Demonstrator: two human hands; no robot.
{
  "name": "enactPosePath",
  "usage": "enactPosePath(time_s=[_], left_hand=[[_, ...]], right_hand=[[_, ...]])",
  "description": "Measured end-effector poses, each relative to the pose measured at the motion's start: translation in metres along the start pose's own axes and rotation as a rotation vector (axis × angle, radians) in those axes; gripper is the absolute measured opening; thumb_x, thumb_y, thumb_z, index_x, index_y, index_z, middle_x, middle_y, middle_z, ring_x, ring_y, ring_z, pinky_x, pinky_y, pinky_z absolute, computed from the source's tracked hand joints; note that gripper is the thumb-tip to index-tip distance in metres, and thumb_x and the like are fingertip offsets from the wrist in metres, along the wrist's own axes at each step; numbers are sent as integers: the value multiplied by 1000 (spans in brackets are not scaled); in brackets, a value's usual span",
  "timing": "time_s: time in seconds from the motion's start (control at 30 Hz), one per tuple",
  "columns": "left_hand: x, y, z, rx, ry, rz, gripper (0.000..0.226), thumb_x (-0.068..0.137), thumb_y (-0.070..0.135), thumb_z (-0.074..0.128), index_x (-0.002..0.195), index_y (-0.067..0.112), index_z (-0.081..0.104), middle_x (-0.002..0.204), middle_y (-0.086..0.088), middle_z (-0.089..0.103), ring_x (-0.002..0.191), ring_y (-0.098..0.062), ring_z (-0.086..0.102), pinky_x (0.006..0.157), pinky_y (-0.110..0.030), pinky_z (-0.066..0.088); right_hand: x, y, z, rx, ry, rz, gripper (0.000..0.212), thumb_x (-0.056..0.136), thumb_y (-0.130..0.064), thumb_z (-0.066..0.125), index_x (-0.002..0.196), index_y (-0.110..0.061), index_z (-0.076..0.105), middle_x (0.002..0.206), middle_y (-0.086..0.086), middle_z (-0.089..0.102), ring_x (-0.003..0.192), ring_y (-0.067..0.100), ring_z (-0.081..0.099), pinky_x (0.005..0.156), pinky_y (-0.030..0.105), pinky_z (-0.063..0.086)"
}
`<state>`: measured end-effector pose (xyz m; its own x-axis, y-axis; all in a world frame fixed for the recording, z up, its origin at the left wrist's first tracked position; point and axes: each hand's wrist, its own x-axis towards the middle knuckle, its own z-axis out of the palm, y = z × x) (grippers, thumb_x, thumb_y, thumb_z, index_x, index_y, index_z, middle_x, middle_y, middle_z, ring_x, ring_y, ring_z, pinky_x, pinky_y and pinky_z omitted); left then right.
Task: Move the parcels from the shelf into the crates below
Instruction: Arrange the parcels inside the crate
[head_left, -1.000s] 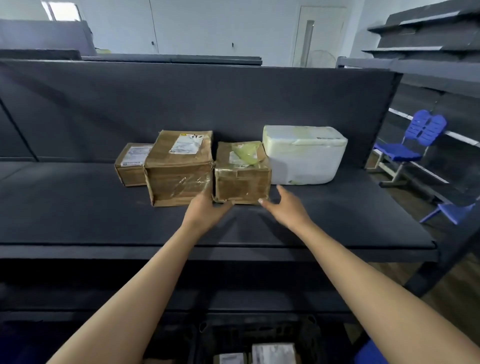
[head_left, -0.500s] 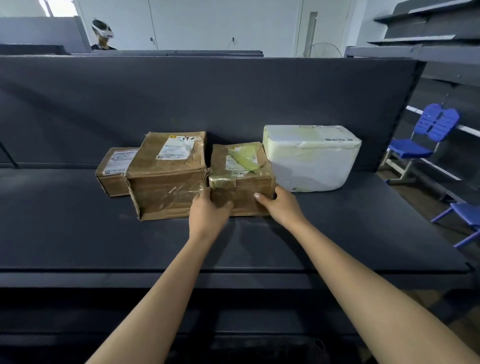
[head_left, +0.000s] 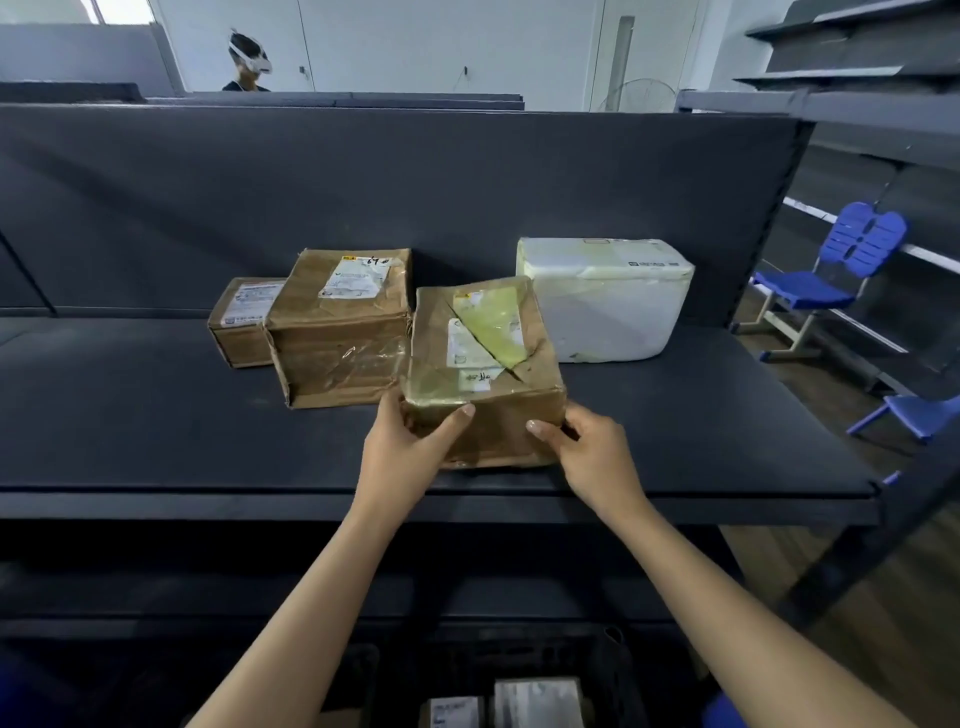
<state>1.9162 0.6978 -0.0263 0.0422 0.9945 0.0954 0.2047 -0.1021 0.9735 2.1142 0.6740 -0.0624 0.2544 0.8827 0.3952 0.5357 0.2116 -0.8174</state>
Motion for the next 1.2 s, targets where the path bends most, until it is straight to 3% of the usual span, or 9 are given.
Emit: enactPosePath(time_s=[0.13, 0.27, 0.47, 0.57, 0.7, 0.8, 0.93, 1.13, 1.2], left_hand=[[-44, 10, -16, -75, -43, -29, 45, 64, 66, 65, 97, 36, 65, 88, 17, 74, 80, 3, 67, 67, -21, 50], [-74, 21, -34, -203, -140, -86, 31, 87, 45, 59, 98, 19, 73, 91, 3, 77, 84, -11, 73, 66, -18, 53], [-122, 15, -51, -166, 7, -95, 21, 86, 32, 66, 84, 13, 73, 77, 0, 77, 70, -13, 71, 58, -19, 52], [-147, 2, -66, -170, 45, -55, 19, 87, 30, 65, 79, 14, 72, 68, -5, 71, 63, -17, 60, 61, -30, 45], [-181, -16, -90, -136, 49, 35, 15, 89, 26, 63, 78, 20, 71, 58, 13, 64, 55, -3, 52, 53, -17, 41], [-207, -29, -114, -127, 64, 58, 19, 90, 25, 62, 72, 22, 68, 54, 18, 61, 48, 4, 51, 48, -8, 38], [-237, -50, -154, -113, 21, 6, 11, 89, 30, 62, 92, 29, 72, 77, 2, 75, 74, -19, 70, 64, -41, 56], [-255, -76, -229, -148, -79, -98, 18, 90, 26, 60, 104, 26, 71, 86, 4, 77, 80, -19, 73, 67, -36, 59], [-258, -83, -248, -191, -108, -145, 18, 91, 21, 59, 104, 21, 71, 86, 1, 77, 78, -19, 74, 59, -27, 59]], right_hand=[[-47, -14, -15, 60, 28, -94, 28, 85, -21, 69, 113, -19, 69, 91, -37, 66, 93, -13, 63, 78, 3, 45], [-91, -24, -24, 98, 57, -148, 31, 83, -9, 70, 113, -18, 70, 96, -39, 65, 93, -13, 63, 78, 1, 44], [-149, -44, -16, 107, 33, -151, 34, 81, -11, 72, 115, -15, 69, 98, -39, 65, 94, -13, 63, 79, 3, 45], [-174, -60, -17, 137, -125, -51, 52, 76, -38, 74, 125, -31, 58, 109, -37, 63, 105, -12, 59, 86, 6, 45], [-202, -83, -11, 222, -279, 120, 90, 64, -75, 64, 140, -33, 42, 124, -32, 57, 118, -12, 51, 92, 4, 40], [-221, -107, 8, 328, -255, 185, 79, 75, -77, 49, 138, -28, 49, 125, -21, 62, 121, -4, 53, 103, 21, 39], [-252, -137, 48, 269, -171, 264, 57, 72, -68, 57, 117, -33, 65, 102, -21, 72, 96, -2, 67, 86, 22, 53], [-309, -158, 112, 319, -87, 362, 14, 87, -38, 62, 99, -38, 69, 95, -19, 74, 92, 2, 69, 86, 29, 54], [-324, -166, 127, 344, -69, 377, 12, 89, -35, 61, 96, -39, 69, 95, -21, 73, 91, -2, 68, 80, 18, 53]])
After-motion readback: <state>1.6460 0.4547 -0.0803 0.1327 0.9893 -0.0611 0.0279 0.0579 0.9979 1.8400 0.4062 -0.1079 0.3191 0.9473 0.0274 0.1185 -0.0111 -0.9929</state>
